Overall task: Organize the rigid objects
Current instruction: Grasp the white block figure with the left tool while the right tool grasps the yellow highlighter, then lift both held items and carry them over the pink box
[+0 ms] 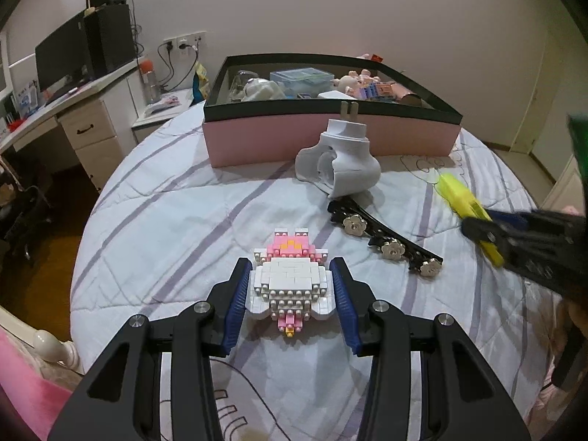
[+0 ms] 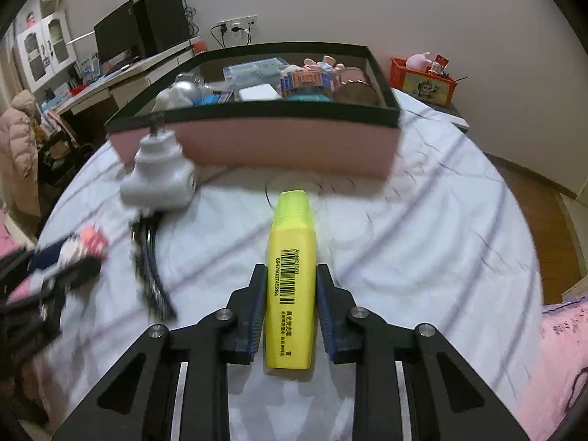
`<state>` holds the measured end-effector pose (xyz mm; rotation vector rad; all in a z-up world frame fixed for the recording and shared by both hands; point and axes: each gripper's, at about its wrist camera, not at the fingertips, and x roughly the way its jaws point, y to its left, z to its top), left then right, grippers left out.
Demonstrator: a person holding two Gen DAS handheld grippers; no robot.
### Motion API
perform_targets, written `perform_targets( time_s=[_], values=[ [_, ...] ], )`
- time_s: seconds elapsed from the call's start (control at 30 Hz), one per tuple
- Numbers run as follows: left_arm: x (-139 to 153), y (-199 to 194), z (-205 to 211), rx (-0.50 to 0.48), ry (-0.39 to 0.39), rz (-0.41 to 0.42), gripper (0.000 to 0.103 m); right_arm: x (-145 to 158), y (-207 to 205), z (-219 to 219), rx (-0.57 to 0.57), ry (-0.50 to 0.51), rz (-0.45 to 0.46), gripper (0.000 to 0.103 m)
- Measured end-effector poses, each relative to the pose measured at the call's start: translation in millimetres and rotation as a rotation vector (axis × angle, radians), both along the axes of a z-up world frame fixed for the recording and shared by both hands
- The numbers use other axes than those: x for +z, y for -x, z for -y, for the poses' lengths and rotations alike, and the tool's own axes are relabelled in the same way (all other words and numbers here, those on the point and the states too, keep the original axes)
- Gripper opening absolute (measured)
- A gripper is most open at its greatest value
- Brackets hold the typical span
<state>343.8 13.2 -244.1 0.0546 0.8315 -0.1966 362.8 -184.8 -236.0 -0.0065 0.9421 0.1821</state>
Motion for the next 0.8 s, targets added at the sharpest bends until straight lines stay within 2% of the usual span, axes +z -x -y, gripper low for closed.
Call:
perform_targets(
  time_s=[0.13, 0.2, 0.27, 0.37, 0.43, 0.5, 0.67, 0.7, 0.8],
  values=[
    [0, 0, 2, 0.001, -0.001, -0.001, 0.044, -2, 3, 4, -0.022, -0.005, 0.043, 0.028],
    [1, 1, 3, 0.001, -0.007, 0.002, 0.044, -3, -2, -1, -0.02, 0.004, 0.062, 0.036],
    [2, 2, 5, -0.004, -0.006, 0.004, 0.044, -4, -7, -6, -0.014, 0.035, 0.061, 0.039],
    [4, 5, 9, -0.007, -0.024, 0.015, 0.044, -6, -9, -9, -0.007, 0.062, 0.061, 0.038],
    [5, 6, 10, -0.007, -0.018, 0.017, 0.044, -5, -9, -10, 0.003, 0.075, 0.067, 0.028],
    [8, 8, 10, -0.003, -0.007, 0.027, 0.044, -1, -4, -8, 0.007, 0.067, 0.088, 0.027],
    [29, 21, 10, 0.012, 0.014, 0.101, 0.044, 24, 18, -5, 0.004, -0.011, 0.199, 0.027],
    [34, 24, 10, 0.009, 0.019, 0.114, 0.044, 34, 25, -5, 0.008, -0.047, 0.234, 0.027],
    [54, 33, 13, 0.004, 0.037, 0.166, 0.044, 57, 40, -11, 0.02, -0.068, 0.31, 0.027]
  ],
)
